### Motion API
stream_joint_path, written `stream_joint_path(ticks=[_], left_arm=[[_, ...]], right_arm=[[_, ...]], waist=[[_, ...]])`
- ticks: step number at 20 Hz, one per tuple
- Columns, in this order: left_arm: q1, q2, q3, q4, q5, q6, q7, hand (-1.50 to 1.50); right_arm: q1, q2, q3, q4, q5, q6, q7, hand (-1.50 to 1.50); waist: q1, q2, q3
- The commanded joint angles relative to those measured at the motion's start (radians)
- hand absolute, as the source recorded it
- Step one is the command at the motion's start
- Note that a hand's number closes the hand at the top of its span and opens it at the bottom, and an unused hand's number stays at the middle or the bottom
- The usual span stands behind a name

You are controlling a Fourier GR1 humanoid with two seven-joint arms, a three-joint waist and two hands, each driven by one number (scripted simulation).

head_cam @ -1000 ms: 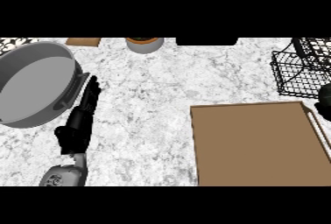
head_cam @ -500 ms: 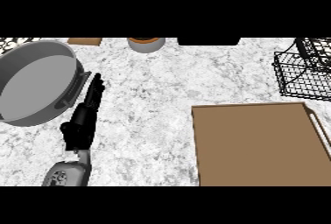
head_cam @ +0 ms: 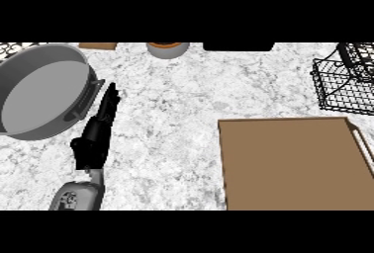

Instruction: Pick the squash from the tray and place it in the tiered basket

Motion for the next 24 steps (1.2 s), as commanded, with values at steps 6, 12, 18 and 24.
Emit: stream_joint_path(ticks=[6,12,18,24], left_arm=[[0.03,0.007,-0.022,-0.067,-0.006,-0.013,0.027,0.0],[-0.008,-0.009,-0.015,-0.053,-0.012,0.005,0.064,0.0],[0.004,-0.015,-0.047,0.003,-0.016,0.03,-0.02,0.0],[0.012,-0.011,-0.044,-0.024,-0.005,0.003,-0.006,0.0]], right_arm=[[-0.072,-0.157,0.054,0.398,0.077,-0.242,-0.178,1.5],[-0.102,-0.223,0.077,0.622,0.123,-0.384,-0.29,1.5],[-0.165,-0.188,-0.078,0.784,0.023,-0.45,-0.187,-1.5],[-0.163,-0.182,-0.158,0.903,-0.068,-0.548,-0.286,-1.5]], waist=[[0.009,0.002,0.001],[0.01,0.003,0.001],[0.016,0.009,0.002],[0.023,0.009,0.003]])
